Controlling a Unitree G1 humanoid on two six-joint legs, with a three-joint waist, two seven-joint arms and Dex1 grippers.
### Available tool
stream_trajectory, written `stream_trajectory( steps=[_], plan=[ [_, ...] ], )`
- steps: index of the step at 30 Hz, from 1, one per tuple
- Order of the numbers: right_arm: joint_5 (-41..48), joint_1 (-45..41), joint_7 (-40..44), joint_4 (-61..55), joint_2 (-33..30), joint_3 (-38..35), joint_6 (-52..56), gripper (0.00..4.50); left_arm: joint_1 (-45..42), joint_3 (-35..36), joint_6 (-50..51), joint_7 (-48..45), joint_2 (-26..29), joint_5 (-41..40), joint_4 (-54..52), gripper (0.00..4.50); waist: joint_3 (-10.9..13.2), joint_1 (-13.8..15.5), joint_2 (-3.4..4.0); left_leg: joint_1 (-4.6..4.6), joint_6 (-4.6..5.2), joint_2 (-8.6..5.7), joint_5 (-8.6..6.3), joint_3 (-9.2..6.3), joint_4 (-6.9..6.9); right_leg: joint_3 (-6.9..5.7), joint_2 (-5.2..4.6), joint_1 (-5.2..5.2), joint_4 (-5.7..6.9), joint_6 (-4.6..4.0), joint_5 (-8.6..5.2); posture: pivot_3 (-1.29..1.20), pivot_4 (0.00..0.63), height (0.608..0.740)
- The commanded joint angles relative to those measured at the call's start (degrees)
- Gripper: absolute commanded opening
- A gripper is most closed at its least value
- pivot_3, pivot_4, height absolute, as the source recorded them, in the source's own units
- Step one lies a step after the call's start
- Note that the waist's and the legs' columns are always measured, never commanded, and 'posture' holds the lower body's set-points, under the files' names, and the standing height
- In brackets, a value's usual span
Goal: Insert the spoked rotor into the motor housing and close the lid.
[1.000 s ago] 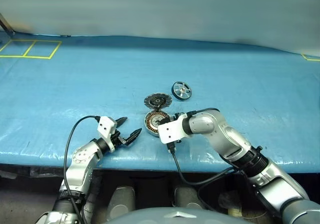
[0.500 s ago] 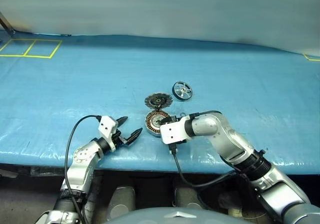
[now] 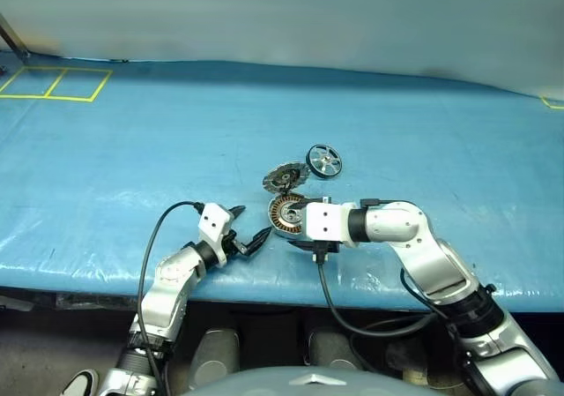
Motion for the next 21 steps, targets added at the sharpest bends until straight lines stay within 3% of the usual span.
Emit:
stream_trajectory(
  steps=[1,4,8,12,18,21],
  plan=[
    [7.9,1.1,-4.9,-2.7,2.9,-9.9,6.4,3.41,1.1,-1.5,1.0,1.1,-0.6,0.4,-4.4,4.50,0.0,-0.1,0.00,0.00,0.00,0.00,0.00,0.01,0.00,0.00,0.00,0.00,0.00,-0.01,-0.01,0.00,0.150,0.740],
    [14.3,2.8,-10.8,-1.9,7.4,-19.4,10.1,3.41,2.4,-2.1,2.5,1.1,0.2,0.4,-6.4,4.50,0.0,-0.1,0.01,0.02,0.00,0.04,0.00,0.02,0.00,0.00,0.04,-0.02,0.02,-0.26,-0.17,0.00,0.150,0.740],
    [15.2,5.8,-16.3,-0.1,7.8,-24.1,10.0,3.41,4.0,-1.4,6.2,-4.0,4.8,-2.6,-8.3,4.50,0.0,-0.3,0.02,0.03,0.00,0.04,0.00,0.04,-0.07,0.01,0.04,-0.04,0.03,-0.27,-0.17,0.00,0.150,0.740],
    [10.6,9.7,-20.0,2.7,5.3,-21.0,6.4,3.41,4.7,1.1,7.9,-12.6,13.0,-6.8,-8.5,4.50,0.0,-0.9,0.05,0.07,0.00,0.06,0.00,0.08,-0.20,0.02,0.05,-0.11,0.05,-0.48,-0.30,0.00,0.150,0.740],
    [2.3,13.1,-23.4,5.4,2.0,-12.1,-1.3,3.41,1.5,6.1,3.2,-19.5,17.7,-10.3,-2.0,4.50,0.1,-1.1,0.14,0.06,0.00,0.12,0.00,0.19,-0.26,0.05,0.07,-0.21,0.07,-0.51,-0.34,0.00,0.150,0.740],
    [5.5,14.0,-22.8,4.5,4.0,-11.6,-2.0,2.83,0.6,8.1,1.0,-21.2,17.8,-11.3,1.1,4.50,0.1,-0.9,0.13,0.03,0.00,0.13,0.00,0.24,-0.22,0.08,0.06,-0.23,0.06,-0.50,-0.33,0.00,0.150,0.740]
  ],
)
